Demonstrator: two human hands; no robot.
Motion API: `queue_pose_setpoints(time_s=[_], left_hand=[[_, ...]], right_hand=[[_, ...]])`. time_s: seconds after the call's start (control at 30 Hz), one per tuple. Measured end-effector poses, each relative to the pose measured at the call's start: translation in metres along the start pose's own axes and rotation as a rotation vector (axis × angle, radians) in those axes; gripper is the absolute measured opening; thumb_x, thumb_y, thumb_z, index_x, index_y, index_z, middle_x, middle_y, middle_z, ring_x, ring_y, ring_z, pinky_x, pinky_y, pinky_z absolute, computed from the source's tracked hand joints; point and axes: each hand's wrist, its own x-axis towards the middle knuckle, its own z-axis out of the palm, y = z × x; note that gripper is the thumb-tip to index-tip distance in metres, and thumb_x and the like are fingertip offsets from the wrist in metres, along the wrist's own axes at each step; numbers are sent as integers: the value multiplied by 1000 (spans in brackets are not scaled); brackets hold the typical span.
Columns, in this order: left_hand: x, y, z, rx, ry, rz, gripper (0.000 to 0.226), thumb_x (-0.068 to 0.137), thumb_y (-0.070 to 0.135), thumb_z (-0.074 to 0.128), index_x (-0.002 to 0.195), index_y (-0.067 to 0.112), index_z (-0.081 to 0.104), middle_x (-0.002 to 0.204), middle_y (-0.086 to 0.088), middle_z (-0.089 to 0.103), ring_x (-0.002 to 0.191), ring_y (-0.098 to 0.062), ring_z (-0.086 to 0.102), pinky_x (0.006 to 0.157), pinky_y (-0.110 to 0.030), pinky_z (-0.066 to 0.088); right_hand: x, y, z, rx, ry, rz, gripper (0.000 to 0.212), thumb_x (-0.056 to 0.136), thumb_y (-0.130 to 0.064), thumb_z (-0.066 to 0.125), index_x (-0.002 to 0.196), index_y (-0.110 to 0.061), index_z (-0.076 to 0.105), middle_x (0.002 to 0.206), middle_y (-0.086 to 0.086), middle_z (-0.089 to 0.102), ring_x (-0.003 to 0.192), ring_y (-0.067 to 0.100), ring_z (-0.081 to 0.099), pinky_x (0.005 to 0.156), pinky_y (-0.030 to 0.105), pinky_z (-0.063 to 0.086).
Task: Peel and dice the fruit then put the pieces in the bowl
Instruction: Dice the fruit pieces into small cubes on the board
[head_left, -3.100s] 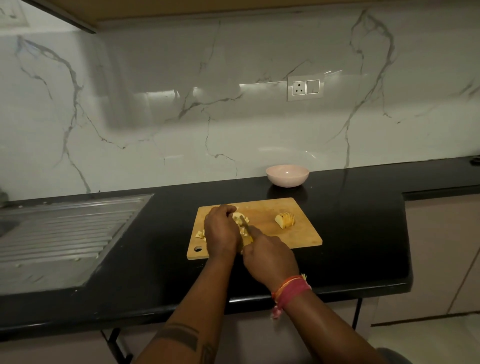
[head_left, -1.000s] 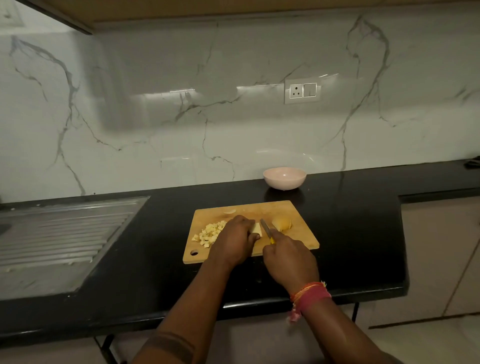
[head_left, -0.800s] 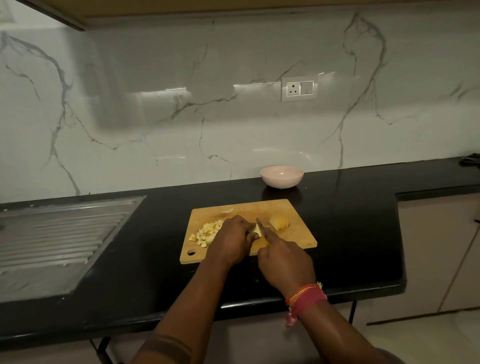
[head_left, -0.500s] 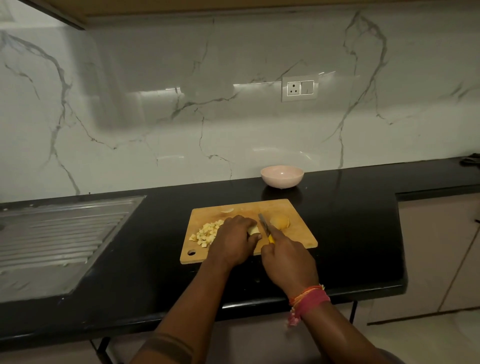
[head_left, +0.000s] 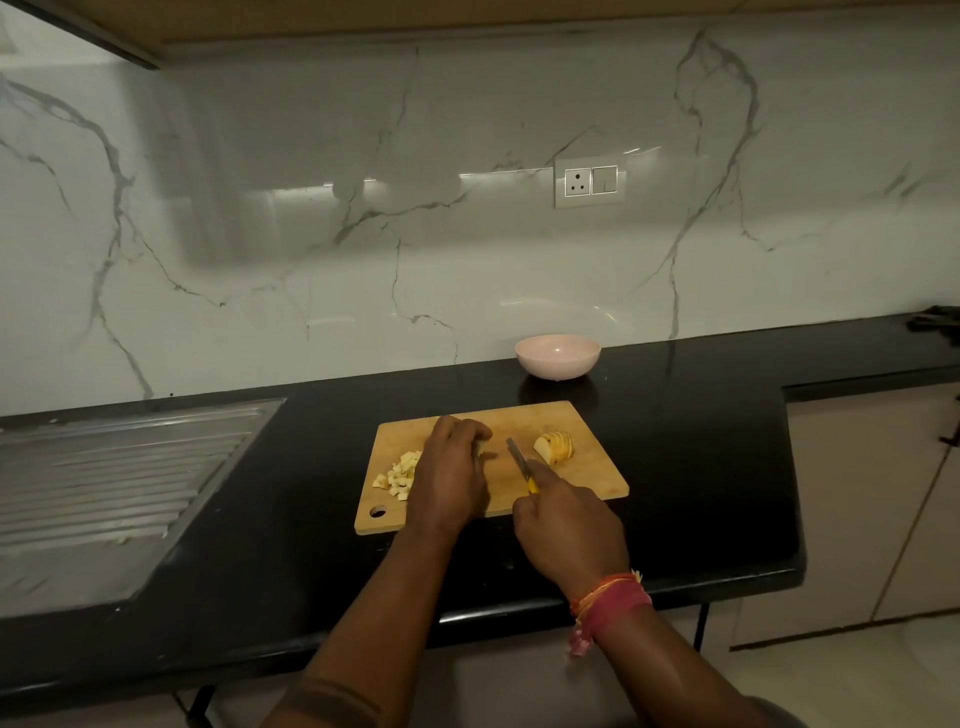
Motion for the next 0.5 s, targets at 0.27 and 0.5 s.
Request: queue_pose_setpoints(time_s=[0.27,0.5], left_hand=[[1,3,-2,87,-2,-80,26,97,6,55,118,23,53,102,0,64,92,-15,56,77,-37,55],[2,6,-4,63,120,-120,18,105,18,42,122,22,48,94,2,60,87,-15,54,69,-34,47]], right_hand=[[1,-1,0,7,18,-2,52,97,-35,44,150,-38,40,68,-8,55,61,6,52,53,26,42],[0,0,0,28,8,1,53,97,-35,43,150,-37,40,69,-8,57,63,8,54,56,27,45]])
